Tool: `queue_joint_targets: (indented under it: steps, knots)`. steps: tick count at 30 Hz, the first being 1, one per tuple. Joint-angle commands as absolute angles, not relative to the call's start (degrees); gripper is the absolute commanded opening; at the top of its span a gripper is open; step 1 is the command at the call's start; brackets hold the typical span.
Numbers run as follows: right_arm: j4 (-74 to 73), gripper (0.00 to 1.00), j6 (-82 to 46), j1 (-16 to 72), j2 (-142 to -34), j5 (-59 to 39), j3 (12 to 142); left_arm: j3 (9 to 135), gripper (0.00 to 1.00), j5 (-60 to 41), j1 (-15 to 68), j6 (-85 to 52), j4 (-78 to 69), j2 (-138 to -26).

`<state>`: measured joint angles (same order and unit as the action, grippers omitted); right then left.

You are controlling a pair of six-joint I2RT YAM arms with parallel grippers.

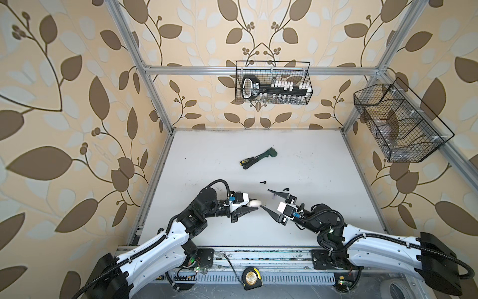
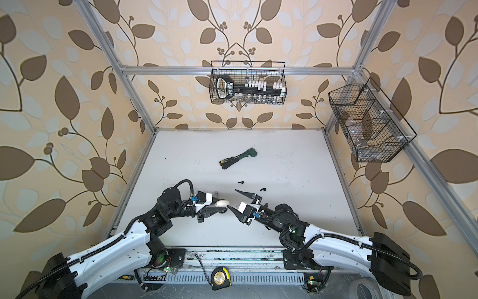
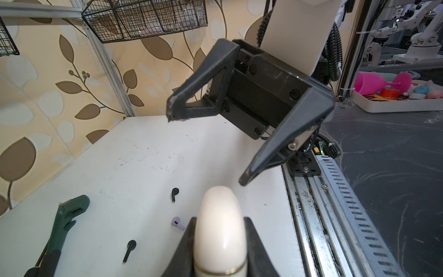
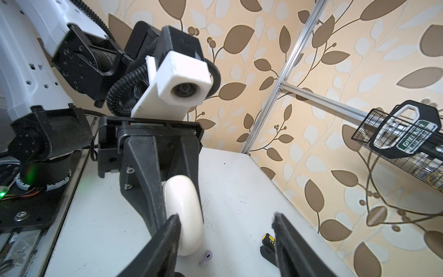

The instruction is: Insert the wireless bluetooth earbuds into the charging case

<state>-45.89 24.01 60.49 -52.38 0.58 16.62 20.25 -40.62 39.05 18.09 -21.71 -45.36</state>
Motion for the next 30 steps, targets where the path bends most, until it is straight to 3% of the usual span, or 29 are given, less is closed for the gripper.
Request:
queue_joint_targets:
  steps: [1, 14, 30]
  knots:
    - [-47.84, 0.62, 23.95, 60.95, -53.72, -0.44, 18.07, 22.33, 0.00, -43.09, 39.21, 19.20, -24.53, -45.13]
    - [-49.48, 0.61, 23.69, 61.05, -57.93, 2.74, 19.65, 23.24, 0.00, -47.67, 39.21, 19.48, -24.08, -45.88]
    - [-52.99, 0.49, 18.67, 59.28, -59.15, 10.36, 20.46, 22.96, 0.00, -49.72, 39.46, 20.50, -22.52, -45.01]
